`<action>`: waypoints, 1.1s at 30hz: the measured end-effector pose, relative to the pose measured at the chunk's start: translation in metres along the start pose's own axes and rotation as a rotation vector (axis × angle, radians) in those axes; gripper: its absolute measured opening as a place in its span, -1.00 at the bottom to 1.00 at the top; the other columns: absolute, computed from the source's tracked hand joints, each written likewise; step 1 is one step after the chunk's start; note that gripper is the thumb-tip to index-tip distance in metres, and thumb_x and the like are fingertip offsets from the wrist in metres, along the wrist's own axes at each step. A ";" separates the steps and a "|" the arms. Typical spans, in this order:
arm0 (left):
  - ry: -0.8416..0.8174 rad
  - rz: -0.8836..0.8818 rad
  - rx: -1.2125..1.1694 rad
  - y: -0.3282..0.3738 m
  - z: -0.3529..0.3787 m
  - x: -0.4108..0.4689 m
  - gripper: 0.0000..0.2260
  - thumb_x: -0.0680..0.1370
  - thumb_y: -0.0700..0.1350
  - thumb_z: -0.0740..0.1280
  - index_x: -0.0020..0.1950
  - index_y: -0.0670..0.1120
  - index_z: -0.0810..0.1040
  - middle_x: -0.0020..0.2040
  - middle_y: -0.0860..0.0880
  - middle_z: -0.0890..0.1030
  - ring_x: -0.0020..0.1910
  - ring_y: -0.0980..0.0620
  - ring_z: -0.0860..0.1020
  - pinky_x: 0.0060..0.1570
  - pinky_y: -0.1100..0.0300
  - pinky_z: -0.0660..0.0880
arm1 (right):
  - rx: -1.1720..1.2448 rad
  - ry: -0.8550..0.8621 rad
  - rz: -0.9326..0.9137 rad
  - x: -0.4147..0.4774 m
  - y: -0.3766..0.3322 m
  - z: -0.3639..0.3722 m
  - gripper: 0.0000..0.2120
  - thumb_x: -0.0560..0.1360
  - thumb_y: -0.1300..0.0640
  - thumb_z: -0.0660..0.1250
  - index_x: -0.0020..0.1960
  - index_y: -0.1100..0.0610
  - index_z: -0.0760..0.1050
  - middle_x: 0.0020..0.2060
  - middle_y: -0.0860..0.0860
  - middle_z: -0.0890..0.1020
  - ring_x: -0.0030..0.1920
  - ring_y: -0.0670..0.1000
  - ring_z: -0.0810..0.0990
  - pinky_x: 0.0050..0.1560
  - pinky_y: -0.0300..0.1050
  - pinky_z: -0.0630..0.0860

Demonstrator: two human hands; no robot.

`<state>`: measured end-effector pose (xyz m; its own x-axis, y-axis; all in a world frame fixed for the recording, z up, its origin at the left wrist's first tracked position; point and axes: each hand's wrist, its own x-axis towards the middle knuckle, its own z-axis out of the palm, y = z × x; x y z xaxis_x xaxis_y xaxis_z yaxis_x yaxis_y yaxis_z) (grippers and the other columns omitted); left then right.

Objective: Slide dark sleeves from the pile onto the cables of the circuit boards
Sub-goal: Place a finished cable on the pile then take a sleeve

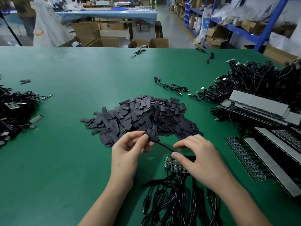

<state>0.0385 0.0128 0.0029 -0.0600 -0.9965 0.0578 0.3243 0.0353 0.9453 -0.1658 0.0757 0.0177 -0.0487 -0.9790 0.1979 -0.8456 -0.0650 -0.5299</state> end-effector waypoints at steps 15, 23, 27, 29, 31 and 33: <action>-0.022 -0.161 -0.096 0.002 -0.002 0.005 -0.77 0.54 -0.12 0.45 0.18 -0.14 0.64 0.00 -0.16 0.75 -0.04 -0.11 0.74 -0.16 0.22 0.63 | 0.156 0.181 0.015 0.001 0.006 0.005 -0.93 0.59 -0.01 0.38 -0.07 -0.14 0.61 -0.10 -0.28 0.64 -0.03 -0.17 0.62 -0.12 -0.40 0.41; -0.227 0.197 0.765 -0.010 0.006 -0.007 -0.87 0.49 -0.02 0.55 0.03 0.04 0.74 -0.14 0.20 0.68 -0.14 0.23 0.63 -0.08 0.39 0.51 | 0.189 0.350 0.064 0.053 -0.006 -0.003 -0.89 0.60 0.01 0.39 -0.11 -0.10 0.60 -0.30 -0.19 0.69 -0.30 -0.17 0.68 -0.19 -0.01 0.66; -0.280 0.206 0.888 -0.012 0.007 -0.009 -0.70 0.48 0.18 0.51 0.15 0.10 0.71 -0.04 0.27 0.58 -0.01 0.29 0.54 -0.02 0.47 0.43 | -0.003 0.357 0.105 0.128 -0.006 -0.009 -0.84 0.63 -0.03 0.36 -0.04 0.00 0.65 -0.23 -0.12 0.71 -0.21 -0.02 0.68 -0.13 0.01 0.63; -0.308 0.182 0.907 -0.014 0.006 -0.009 -0.63 0.46 0.26 0.48 0.19 0.12 0.69 -0.02 0.26 0.51 0.01 0.29 0.50 -0.03 0.47 0.40 | -0.104 0.345 0.133 0.169 -0.004 -0.008 -0.82 0.65 -0.03 0.34 0.00 0.03 0.66 -0.17 -0.06 0.72 -0.16 0.04 0.68 -0.16 -0.06 0.57; -0.334 0.167 0.930 -0.015 0.006 -0.008 -0.58 0.46 0.32 0.45 0.21 0.13 0.68 -0.01 0.25 0.45 0.02 0.28 0.48 -0.01 0.43 0.40 | -0.167 0.331 0.159 0.206 0.000 -0.005 -0.80 0.66 -0.01 0.32 0.02 0.07 0.66 -0.14 0.01 0.72 -0.12 0.10 0.66 -0.19 -0.11 0.46; -0.361 0.161 0.953 -0.016 0.005 -0.007 -0.58 0.45 0.36 0.42 0.19 0.15 0.68 -0.01 0.24 0.41 0.03 0.27 0.46 0.03 0.39 0.42 | -0.219 0.306 0.196 0.239 0.003 -0.001 -0.79 0.66 0.00 0.31 0.02 0.10 0.65 -0.10 0.06 0.72 -0.07 0.16 0.66 -0.15 -0.08 0.47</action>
<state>0.0286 0.0200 -0.0114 -0.4127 -0.8983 0.1510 -0.5198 0.3683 0.7708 -0.1809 -0.1585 0.0645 -0.3477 -0.8640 0.3643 -0.8958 0.1914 -0.4011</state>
